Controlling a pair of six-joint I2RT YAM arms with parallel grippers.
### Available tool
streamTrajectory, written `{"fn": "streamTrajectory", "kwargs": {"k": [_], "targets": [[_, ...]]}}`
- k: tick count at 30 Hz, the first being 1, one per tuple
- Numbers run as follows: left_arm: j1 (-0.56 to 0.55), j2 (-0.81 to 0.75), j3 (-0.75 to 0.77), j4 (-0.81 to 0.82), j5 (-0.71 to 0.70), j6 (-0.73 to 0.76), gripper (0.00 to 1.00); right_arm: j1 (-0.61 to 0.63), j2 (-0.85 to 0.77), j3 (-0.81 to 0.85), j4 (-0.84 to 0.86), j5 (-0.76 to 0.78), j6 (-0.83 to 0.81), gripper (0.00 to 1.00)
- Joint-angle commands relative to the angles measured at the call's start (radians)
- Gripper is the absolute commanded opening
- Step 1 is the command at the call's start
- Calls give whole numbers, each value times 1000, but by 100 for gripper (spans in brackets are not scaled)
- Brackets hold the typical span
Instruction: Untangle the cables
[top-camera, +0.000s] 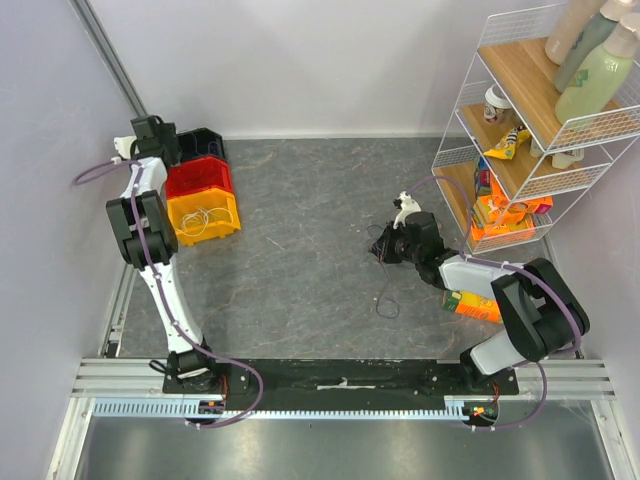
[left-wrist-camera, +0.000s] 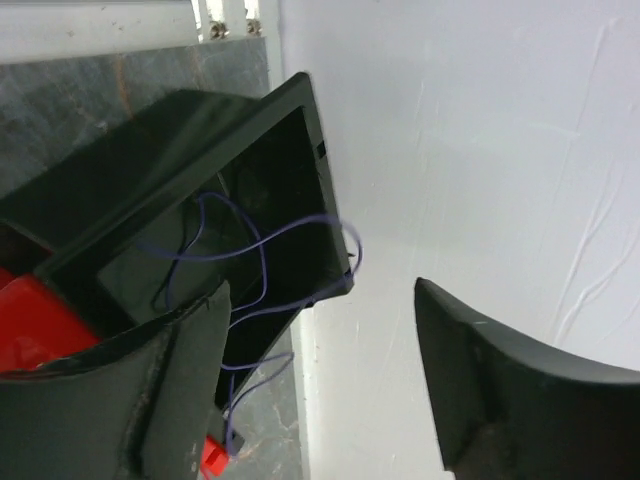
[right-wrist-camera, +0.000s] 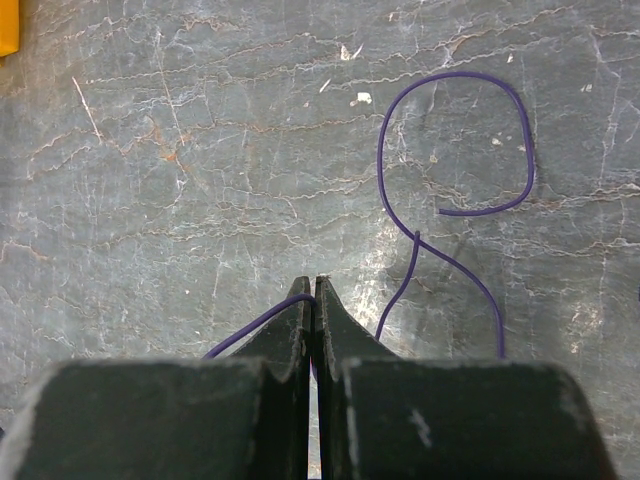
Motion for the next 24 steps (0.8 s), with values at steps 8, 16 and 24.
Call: {"fn": "streamTrajectory", "kwargs": {"k": [8,16,24], "targets": [[-15,-524,-541,216,229,-49,83,19,-6,41,7,-20,-18,0],[-108,-978,-999,282,389,76,76,54,-62,75,-48,-82,-57,0],[-568,-1256,-1331,546,712,486,68,57,-152,162,-97,-337,117,0]]}}
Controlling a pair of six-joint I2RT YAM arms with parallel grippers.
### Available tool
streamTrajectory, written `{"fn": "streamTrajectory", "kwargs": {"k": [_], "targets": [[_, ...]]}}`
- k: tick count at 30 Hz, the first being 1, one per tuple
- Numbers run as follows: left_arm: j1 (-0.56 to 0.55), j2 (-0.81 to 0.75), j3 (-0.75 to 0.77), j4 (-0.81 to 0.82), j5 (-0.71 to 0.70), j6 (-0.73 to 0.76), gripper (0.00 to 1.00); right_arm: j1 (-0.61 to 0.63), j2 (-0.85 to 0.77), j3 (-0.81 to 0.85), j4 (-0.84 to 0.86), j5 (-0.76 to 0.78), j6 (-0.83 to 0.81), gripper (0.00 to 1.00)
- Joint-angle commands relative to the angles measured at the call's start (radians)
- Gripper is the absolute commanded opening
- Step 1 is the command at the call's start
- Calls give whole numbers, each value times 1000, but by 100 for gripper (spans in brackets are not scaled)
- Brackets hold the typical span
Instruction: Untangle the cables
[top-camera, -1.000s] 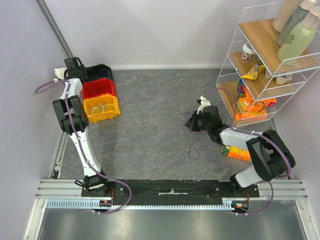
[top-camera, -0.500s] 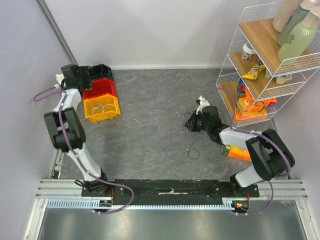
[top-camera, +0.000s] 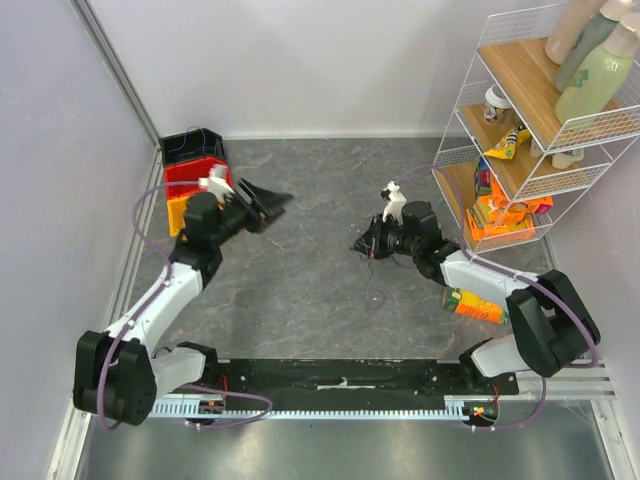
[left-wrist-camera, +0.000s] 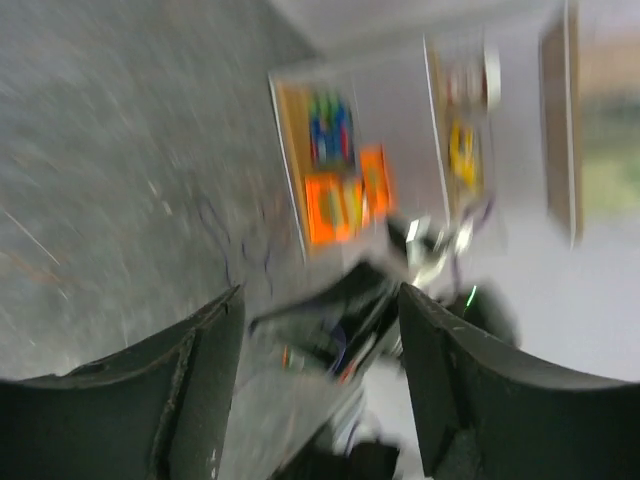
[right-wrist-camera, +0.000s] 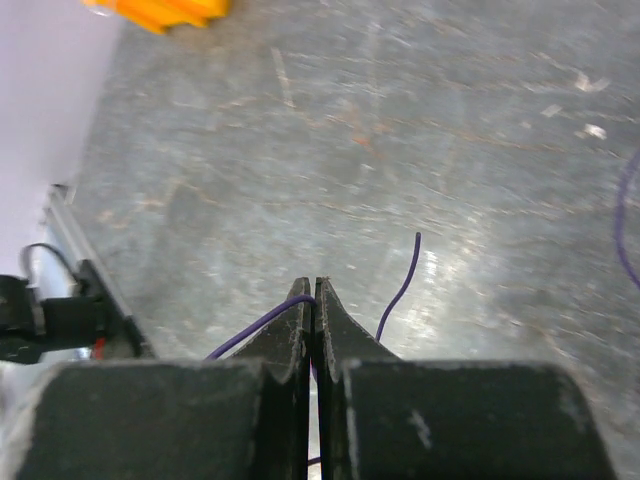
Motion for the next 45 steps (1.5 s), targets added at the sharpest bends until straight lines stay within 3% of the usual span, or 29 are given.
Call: {"fn": "streamTrajectory", "kwargs": {"k": [1,7,10,14,23,25,27,29,35,38,42,45], "targets": [[-180,-123,-151,200,216,288,68,5,-105,101,-69,-113,111,0],[-498,-246,-171,33,20,657,73,48,-181,169,-142,-36,298,0],[-654,-228,-165,15,-101,754,75,74,-202,163,-90,-25,431,0],[-748,-153,-118,33,-157,813,75,117,-203,171,-38,-31,510,0],[-760,-56,-87,85,-197,813,57,160,-238,137,-25,19,587,0],[-759,-51,-81,84,-204,819,44,165,-241,129,-25,16,587,0],[-757,-57,-78,41,-262,819,16,167,-248,119,-44,21,575,0],[-759,-79,-84,4,-324,820,2,167,-254,105,-65,26,541,1],[-759,-218,-187,-45,-426,811,2,171,-180,146,-358,101,215,13],[-757,-283,-224,-117,-496,765,2,185,-108,140,-427,133,107,21],[-759,-333,-244,-197,-513,741,2,222,4,132,-475,102,7,37],[-759,-320,-224,-293,-562,712,2,222,-14,109,-519,188,-31,50]]}}
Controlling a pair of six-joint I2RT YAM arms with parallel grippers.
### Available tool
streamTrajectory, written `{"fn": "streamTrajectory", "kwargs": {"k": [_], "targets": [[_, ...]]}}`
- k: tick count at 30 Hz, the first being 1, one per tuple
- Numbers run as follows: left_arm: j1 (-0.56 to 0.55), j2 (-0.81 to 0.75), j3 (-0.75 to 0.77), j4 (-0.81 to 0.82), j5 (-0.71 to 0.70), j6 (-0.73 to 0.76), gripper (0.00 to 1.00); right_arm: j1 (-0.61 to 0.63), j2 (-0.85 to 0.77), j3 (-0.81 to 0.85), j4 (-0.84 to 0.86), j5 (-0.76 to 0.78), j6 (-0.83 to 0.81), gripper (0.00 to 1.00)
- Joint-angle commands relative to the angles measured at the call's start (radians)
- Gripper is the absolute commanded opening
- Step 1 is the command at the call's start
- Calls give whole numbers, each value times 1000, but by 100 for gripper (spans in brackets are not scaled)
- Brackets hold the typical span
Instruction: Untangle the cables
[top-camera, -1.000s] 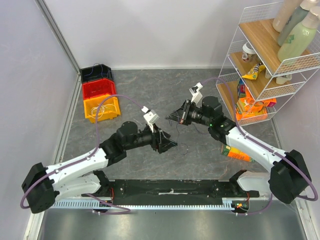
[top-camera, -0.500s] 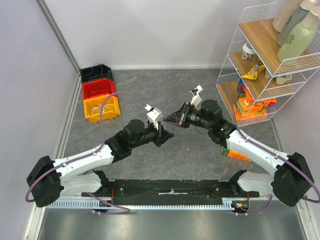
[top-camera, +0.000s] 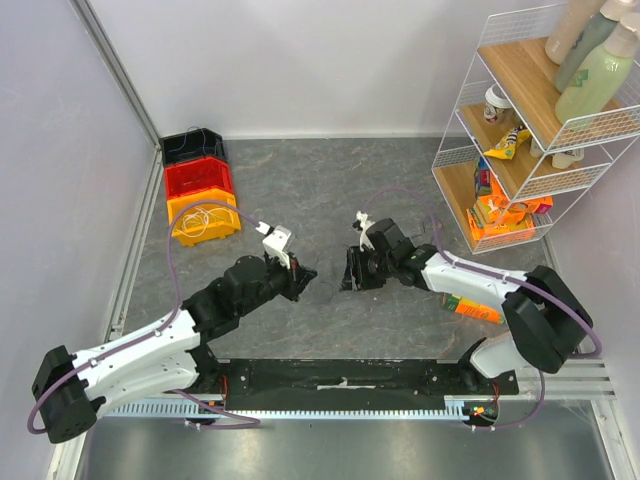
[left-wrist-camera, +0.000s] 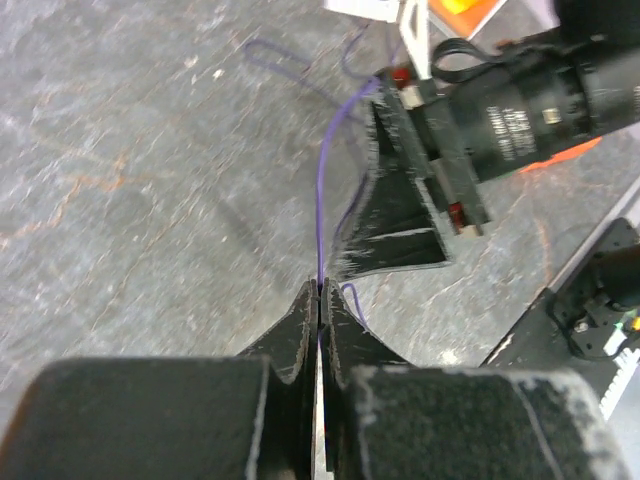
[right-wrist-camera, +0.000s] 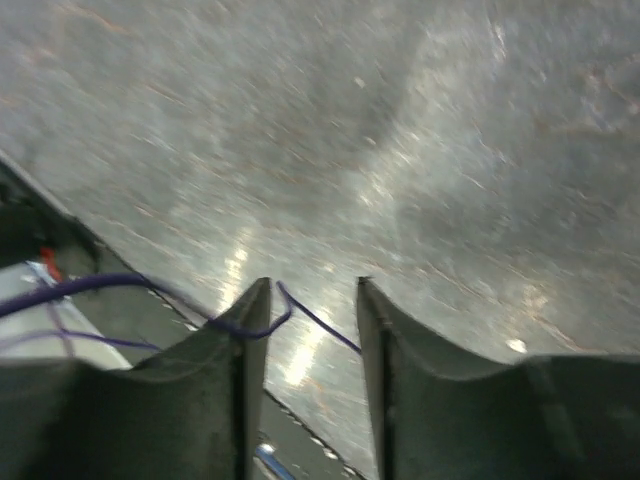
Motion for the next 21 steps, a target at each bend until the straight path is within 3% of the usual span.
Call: {"fn": "streamTrajectory", "kwargs": {"k": [1,9,11,16,21], "targets": [[-4,20,26,-146,-109,-63,2,9,-34,-7,-99,100,-140,56],[-2,234,178,-290,-160,-123,2,9,-169,-22,-47,-47,-227,86],[1,279,209,-338,-167,-138,2,9,-199,-30,-27,-81,-227,87],[1,269,197,-359,-125,-132,2,1,-269,-71,33,98,-138,88],[1,258,246,-535,-100,-154,2,-3,-250,-127,130,198,-85,88]]}}
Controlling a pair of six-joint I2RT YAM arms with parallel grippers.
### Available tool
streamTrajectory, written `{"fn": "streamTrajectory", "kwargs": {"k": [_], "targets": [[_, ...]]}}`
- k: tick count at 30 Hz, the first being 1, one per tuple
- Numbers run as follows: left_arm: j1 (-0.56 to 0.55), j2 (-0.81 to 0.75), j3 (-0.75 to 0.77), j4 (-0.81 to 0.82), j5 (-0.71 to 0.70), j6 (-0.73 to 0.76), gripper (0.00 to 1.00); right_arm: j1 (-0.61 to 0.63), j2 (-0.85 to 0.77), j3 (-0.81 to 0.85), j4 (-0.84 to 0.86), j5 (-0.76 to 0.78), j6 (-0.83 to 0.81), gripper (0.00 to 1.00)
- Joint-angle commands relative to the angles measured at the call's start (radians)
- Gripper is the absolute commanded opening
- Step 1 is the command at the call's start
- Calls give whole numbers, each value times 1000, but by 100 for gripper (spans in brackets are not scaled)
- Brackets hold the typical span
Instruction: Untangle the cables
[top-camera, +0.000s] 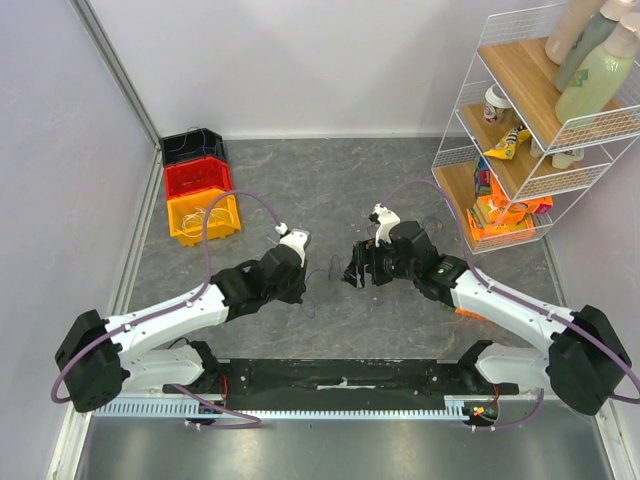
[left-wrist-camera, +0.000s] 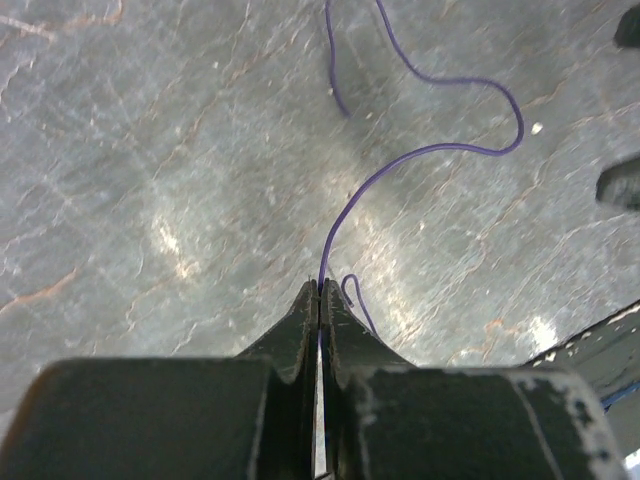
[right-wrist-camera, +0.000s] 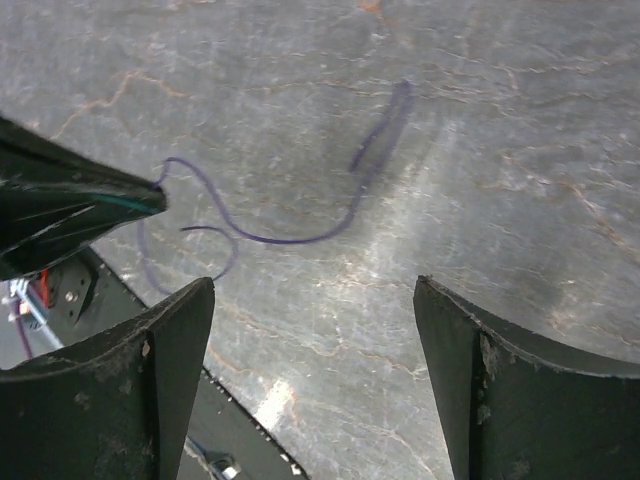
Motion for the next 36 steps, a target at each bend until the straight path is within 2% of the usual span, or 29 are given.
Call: {"fn": "streamTrajectory", "kwargs": {"k": [1,5,9,12,15,18,21,27,33,36], "targets": [[0,-39,87,-168,15,-42,2,-8,8,-57,128,125,58,88],[3,-109,98,-179,-2,1,2,-10,15,-103,206,141,73,88],[69,-149,162,-216,-66,-48,1,-11,-11,-157,252,168,107,88],[216,-143,221,-199,-73,-110,2,-11,-53,-209,303,196,127,87],[452,-80,279,-141,80,-188,2,-11,-55,-236,344,210,124,87],[619,41,360,-38,174,-335,2,-11,-30,-253,378,215,107,87],[742,189,449,63,245,-500,2,-11,-4,-264,412,210,95,86],[954,551,754,47,377,-798,2,-11,18,-281,465,198,81,86],[1040,840,1040,76,482,-909,2,-11,56,-283,510,187,81,86],[1061,905,1094,134,524,-931,1,-13,68,-276,514,179,79,86]]}}
